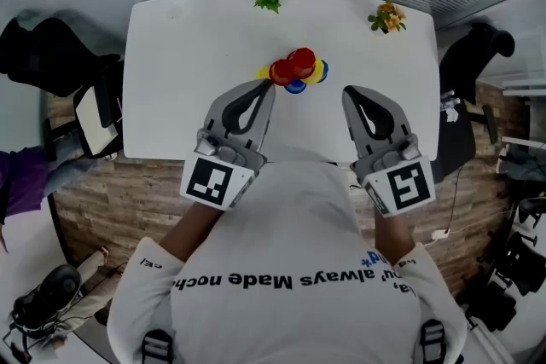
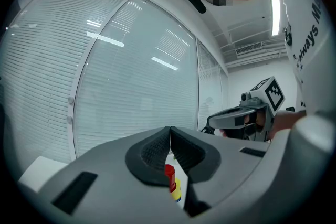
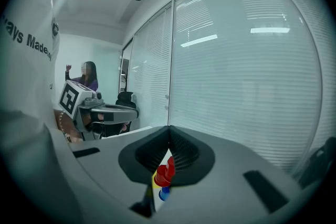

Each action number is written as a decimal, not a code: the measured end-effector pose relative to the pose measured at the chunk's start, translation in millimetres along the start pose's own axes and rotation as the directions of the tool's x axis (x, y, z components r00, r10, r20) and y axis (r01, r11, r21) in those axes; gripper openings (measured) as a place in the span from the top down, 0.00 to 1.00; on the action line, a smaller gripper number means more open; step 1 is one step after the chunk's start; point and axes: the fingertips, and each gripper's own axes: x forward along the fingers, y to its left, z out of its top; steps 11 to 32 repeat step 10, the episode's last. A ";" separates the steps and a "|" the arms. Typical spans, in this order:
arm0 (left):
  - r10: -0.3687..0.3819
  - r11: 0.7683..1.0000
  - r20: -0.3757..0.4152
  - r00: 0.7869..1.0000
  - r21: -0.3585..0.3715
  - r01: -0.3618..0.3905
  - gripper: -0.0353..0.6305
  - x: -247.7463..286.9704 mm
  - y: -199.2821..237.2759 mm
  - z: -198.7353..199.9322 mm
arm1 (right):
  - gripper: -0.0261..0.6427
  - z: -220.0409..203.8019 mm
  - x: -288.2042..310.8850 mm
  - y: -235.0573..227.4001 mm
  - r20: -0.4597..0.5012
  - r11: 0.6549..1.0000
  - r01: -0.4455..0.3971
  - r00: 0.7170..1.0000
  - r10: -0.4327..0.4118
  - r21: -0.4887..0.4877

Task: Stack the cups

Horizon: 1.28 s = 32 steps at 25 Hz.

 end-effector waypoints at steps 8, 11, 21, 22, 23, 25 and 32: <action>-0.001 1.000 -0.003 1.000 0.002 0.001 0.92 0.1 -1.3 -1.6 | 0.95 -0.1 -1.1 -1.0 0.002 1.000 0.001 1.000 -0.001 -0.003; -0.003 1.000 -0.007 1.000 0.004 0.003 0.92 -0.6 -1.6 -2.1 | 0.95 0.2 -1.6 -0.9 0.004 1.000 0.001 1.000 -0.001 -0.003; -0.003 1.000 -0.007 1.000 0.004 0.003 0.92 -0.6 -1.6 -2.1 | 0.95 0.2 -1.6 -0.9 0.004 1.000 0.001 1.000 -0.001 -0.003; -0.003 1.000 -0.007 1.000 0.004 0.003 0.92 -0.6 -1.6 -2.1 | 0.95 0.2 -1.6 -0.9 0.004 1.000 0.001 1.000 -0.001 -0.003; -0.003 1.000 -0.007 1.000 0.004 0.003 0.92 -0.6 -1.6 -2.1 | 0.95 0.2 -1.6 -0.9 0.004 1.000 0.001 1.000 -0.001 -0.003; -0.003 1.000 -0.007 1.000 0.004 0.003 0.92 -0.6 -1.6 -2.1 | 0.95 0.2 -1.6 -0.9 0.004 1.000 0.001 1.000 -0.001 -0.003; -0.003 1.000 -0.007 1.000 0.004 0.003 0.92 -0.6 -1.6 -2.1 | 0.95 0.2 -1.6 -0.9 0.004 1.000 0.001 1.000 -0.001 -0.003</action>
